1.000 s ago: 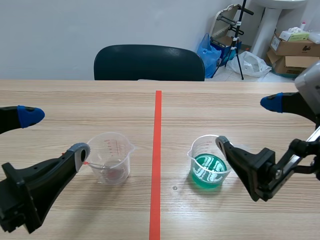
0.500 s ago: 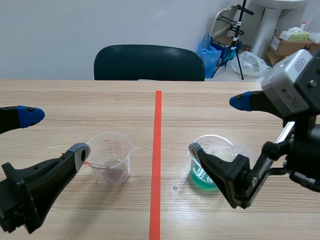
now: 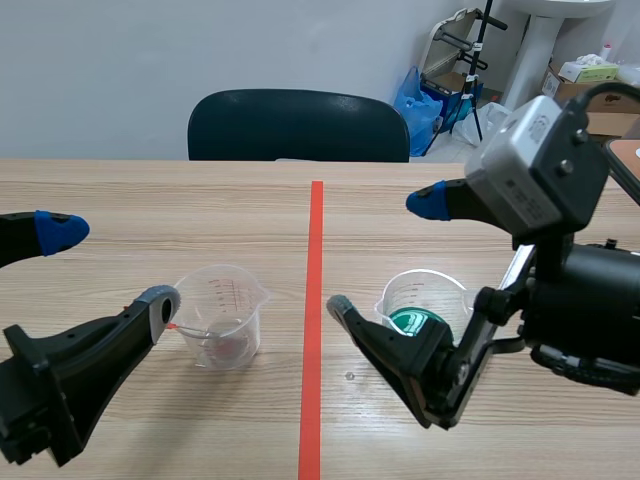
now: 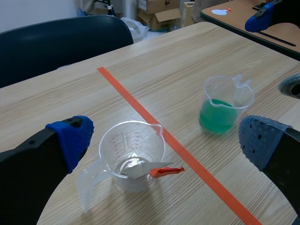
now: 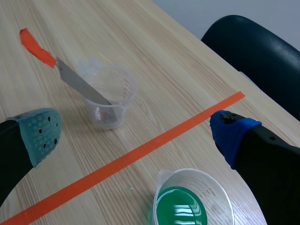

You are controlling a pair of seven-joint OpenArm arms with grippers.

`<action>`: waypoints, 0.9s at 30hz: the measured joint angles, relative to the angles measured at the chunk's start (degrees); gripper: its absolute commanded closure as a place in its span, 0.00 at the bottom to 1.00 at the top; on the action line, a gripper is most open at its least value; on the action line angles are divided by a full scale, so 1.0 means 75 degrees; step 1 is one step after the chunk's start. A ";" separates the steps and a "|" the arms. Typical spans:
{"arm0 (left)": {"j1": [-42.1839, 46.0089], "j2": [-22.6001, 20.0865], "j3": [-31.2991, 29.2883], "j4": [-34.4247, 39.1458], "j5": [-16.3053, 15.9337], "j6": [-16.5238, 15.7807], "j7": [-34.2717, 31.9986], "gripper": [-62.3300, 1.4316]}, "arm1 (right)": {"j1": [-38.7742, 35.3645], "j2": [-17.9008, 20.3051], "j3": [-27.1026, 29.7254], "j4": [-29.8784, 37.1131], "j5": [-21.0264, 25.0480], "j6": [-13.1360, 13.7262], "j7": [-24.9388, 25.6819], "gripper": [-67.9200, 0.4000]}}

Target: Do the redox reaction experiment

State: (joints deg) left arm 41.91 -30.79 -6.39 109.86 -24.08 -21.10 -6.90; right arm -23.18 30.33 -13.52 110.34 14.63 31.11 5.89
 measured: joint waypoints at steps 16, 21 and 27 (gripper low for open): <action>0.0000 0.0000 0.0000 0.0000 0.0000 0.0000 -0.0023 0.00 | 0.0743 0.0000 -0.1011 -0.0006 -0.0099 0.0204 -0.0262 0.00; 0.0000 0.0000 0.0000 0.0000 0.0000 0.0000 -0.0023 0.00 | 0.0944 0.0000 -0.1218 -0.0009 -0.0102 0.0204 -0.0300 0.00; 0.0000 0.0000 0.0000 0.0000 0.0000 0.0000 -0.0023 0.00 | 0.0988 0.0000 -0.1332 -0.0012 -0.0099 0.0207 -0.0347 0.00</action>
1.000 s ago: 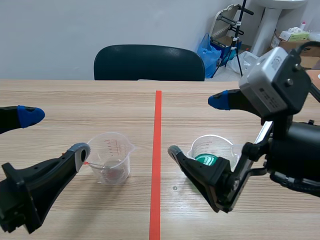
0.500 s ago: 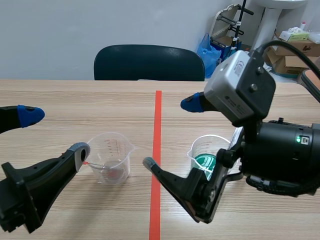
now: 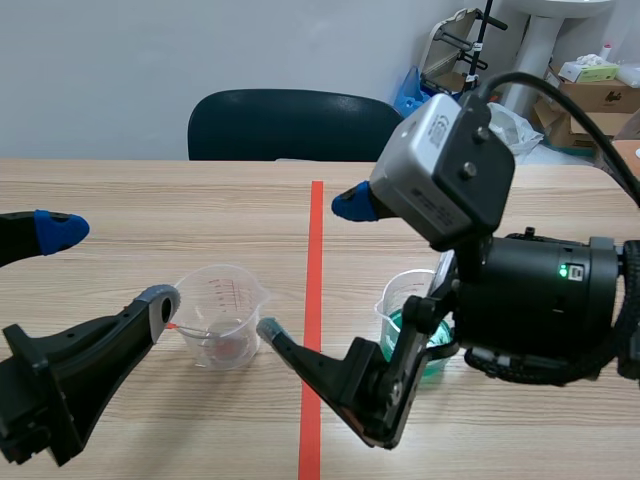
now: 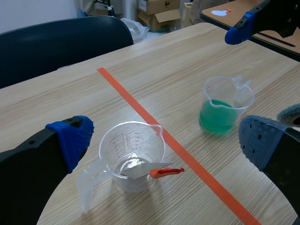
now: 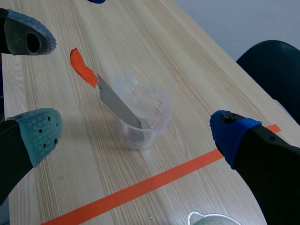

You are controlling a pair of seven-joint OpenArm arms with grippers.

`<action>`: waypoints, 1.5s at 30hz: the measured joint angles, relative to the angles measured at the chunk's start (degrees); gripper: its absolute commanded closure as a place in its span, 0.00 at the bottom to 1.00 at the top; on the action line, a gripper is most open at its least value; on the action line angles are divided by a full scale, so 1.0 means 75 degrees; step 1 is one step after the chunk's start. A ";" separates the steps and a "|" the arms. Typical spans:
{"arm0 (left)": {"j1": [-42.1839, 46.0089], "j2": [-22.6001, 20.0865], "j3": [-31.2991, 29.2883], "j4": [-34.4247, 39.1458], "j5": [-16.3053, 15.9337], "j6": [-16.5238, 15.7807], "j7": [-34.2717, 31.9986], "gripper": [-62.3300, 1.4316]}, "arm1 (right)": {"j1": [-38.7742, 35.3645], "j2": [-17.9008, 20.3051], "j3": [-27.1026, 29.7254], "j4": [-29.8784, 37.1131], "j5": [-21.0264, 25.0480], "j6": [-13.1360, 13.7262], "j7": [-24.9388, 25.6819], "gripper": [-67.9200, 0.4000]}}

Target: Do the redox reaction experiment

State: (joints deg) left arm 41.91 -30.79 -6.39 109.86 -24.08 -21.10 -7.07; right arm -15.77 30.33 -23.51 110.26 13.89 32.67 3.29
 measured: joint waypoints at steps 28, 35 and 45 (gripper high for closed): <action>0.0000 0.0000 0.0000 0.0000 0.0000 0.0012 0.0000 0.00 | 0.1198 0.0000 -0.1373 -0.0711 0.0003 -0.0003 0.0044 0.00; 0.0181 -0.0236 0.0000 0.0000 -0.0003 0.0621 -0.0361 0.00 | 0.1399 -0.0070 -0.1614 -0.0729 0.0006 -0.0006 0.0029 0.00; 0.1964 -0.1209 -0.0962 0.0000 -0.0003 0.1411 -0.1708 0.00 | 0.1757 -0.0597 -0.1778 -0.1550 -0.0003 -0.0003 0.0003 0.00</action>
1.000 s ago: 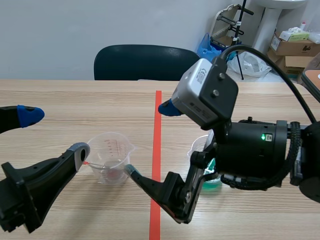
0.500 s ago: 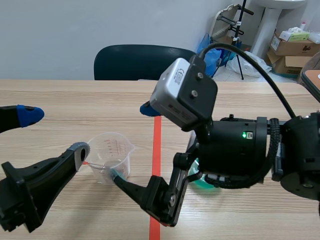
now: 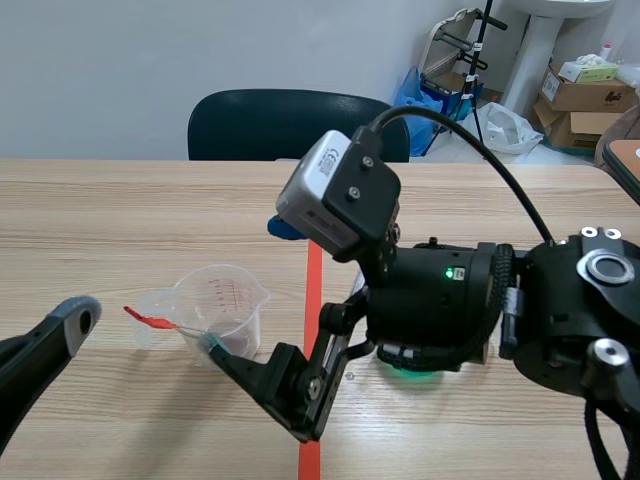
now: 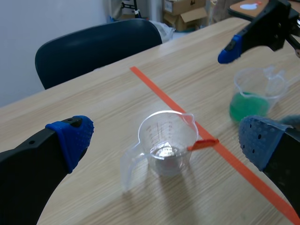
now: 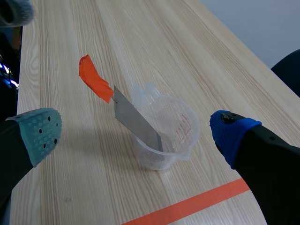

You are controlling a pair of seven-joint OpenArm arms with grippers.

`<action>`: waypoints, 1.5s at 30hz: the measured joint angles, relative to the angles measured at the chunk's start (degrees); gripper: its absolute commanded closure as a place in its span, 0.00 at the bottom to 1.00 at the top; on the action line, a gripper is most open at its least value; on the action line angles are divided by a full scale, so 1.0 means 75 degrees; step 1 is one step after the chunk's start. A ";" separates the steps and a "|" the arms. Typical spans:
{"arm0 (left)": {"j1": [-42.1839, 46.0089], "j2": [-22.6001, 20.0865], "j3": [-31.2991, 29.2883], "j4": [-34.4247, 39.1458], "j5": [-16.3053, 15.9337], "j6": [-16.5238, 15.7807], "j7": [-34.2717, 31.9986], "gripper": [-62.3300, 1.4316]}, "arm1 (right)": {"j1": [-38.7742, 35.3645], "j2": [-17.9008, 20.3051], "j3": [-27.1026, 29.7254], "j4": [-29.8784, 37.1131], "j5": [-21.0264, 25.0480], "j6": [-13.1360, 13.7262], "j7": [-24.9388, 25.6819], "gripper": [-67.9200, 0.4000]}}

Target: Do the redox reaction experiment

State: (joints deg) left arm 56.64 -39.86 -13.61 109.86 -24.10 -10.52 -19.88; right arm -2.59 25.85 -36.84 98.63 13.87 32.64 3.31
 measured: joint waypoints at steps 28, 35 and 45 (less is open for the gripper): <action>0.2495 0.0618 -0.1880 -0.0446 0.0052 0.0323 -0.1189 0.00 | 0.2052 -0.1416 -0.1702 -0.2189 -0.0560 -0.0239 0.0236 0.00; 0.2495 0.0621 -0.1874 -0.0530 0.0052 0.0321 -0.1215 0.00 | 0.2055 -0.1416 -0.1702 -0.2189 -0.0565 -0.0233 0.0239 0.26; 0.2495 0.0702 -0.1874 -0.0530 0.0052 0.0321 -0.1215 0.00 | 0.2052 -0.1416 -0.1702 -0.2189 -0.0562 -0.0230 0.0353 0.62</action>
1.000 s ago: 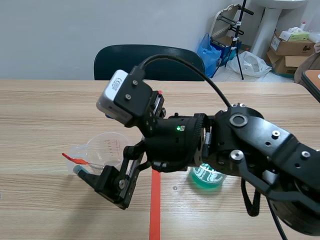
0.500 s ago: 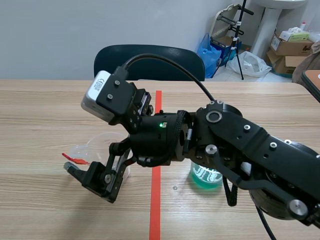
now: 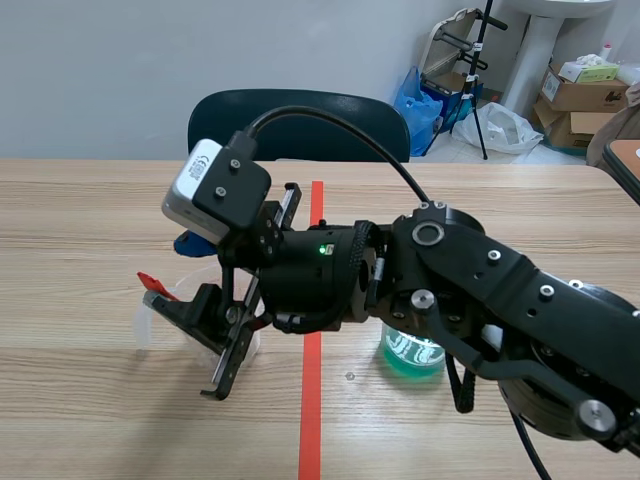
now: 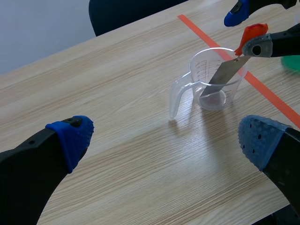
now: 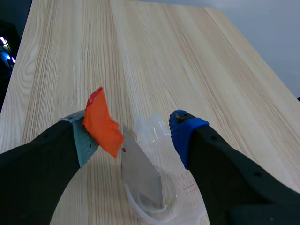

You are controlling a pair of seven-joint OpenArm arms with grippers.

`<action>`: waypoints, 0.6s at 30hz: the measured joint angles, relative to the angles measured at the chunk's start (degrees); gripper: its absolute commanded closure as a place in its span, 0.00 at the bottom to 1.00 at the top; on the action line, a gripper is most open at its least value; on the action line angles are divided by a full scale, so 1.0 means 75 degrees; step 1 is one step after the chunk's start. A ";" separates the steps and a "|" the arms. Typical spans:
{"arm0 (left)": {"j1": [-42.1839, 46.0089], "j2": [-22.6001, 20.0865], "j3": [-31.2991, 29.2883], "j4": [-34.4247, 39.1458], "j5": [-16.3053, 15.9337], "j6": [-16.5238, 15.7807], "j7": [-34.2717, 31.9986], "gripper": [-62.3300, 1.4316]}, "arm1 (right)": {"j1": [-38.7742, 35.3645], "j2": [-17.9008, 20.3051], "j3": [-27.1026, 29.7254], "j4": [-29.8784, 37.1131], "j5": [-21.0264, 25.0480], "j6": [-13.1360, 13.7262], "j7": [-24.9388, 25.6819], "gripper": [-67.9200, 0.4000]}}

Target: Do the redox reaction experiment

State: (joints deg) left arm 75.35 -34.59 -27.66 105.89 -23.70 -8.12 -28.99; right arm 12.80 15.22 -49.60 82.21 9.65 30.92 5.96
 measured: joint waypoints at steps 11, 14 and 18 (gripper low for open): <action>0.0000 0.0000 0.0000 0.0000 0.0000 0.0000 0.0000 0.00 | 0.0000 0.0003 0.0341 0.0000 0.0000 -0.0003 0.0085 0.86; 0.0000 0.0000 0.0000 0.0000 0.0000 0.0000 0.0000 0.00 | 0.0000 0.0003 0.0495 0.0000 0.0000 -0.0003 0.0087 0.93; 0.0000 0.0000 0.0000 0.0000 0.0000 0.0000 0.0000 0.00 | 0.0000 0.0003 0.0615 0.0000 0.0000 0.0000 0.0085 0.98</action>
State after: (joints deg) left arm 75.35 -34.59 -27.66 105.89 -23.70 -8.12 -28.99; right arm 12.80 15.25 -44.99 82.21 9.65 30.92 6.59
